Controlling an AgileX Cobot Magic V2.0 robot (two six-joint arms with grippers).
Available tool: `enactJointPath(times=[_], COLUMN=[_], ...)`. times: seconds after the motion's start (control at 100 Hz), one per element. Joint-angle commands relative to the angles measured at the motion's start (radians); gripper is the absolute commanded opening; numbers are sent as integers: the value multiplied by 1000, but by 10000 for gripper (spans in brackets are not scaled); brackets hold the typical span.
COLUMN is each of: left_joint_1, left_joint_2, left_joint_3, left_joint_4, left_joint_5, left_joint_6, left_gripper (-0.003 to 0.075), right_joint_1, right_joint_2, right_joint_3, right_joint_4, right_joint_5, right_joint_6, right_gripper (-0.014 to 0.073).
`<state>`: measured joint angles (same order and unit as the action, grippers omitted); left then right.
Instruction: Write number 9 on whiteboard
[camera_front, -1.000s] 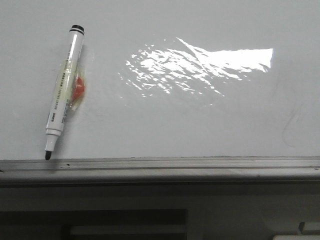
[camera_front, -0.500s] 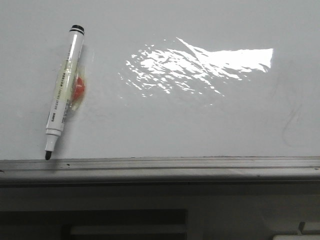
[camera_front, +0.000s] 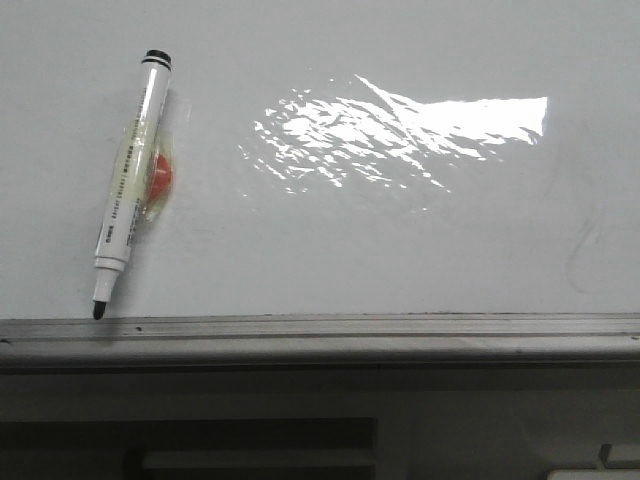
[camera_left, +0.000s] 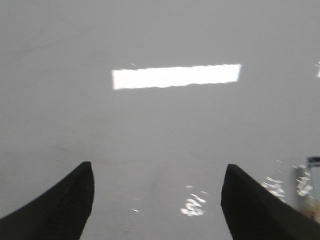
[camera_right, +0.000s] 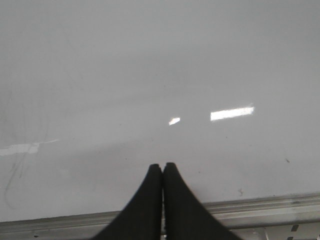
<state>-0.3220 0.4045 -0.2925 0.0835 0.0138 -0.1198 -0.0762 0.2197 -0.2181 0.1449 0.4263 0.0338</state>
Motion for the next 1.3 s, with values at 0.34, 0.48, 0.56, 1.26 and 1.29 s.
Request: enactJointPath(times=[0.34, 0.48, 0.56, 1.26, 1.29], left_joint_1=[-456, -475, -475, -536, -536], left_joint_2=[305, 417, 472, 648, 656], left_joint_3=[-28, -28, -28, -30, -30], left_joint_4=[-58, -83, -165, -229, -229], left_joint_5=[-174, -240, -284, -331, -339], left_joint_6=[-1, -3, -3, -6, -6], left_gripper=[494, 494, 494, 492, 492], right_joint_1=[7, 7, 7, 16, 16], right_joint_2=[19, 19, 19, 19, 19], right_joint_3=[-35, -35, -35, -35, -35], right_joint_4=[7, 7, 7, 7, 7], right_joint_5=[-72, -72, -72, -72, -72], right_joint_6=[-4, -4, -4, -4, -4], right_gripper=[-67, -67, -67, -67, -67])
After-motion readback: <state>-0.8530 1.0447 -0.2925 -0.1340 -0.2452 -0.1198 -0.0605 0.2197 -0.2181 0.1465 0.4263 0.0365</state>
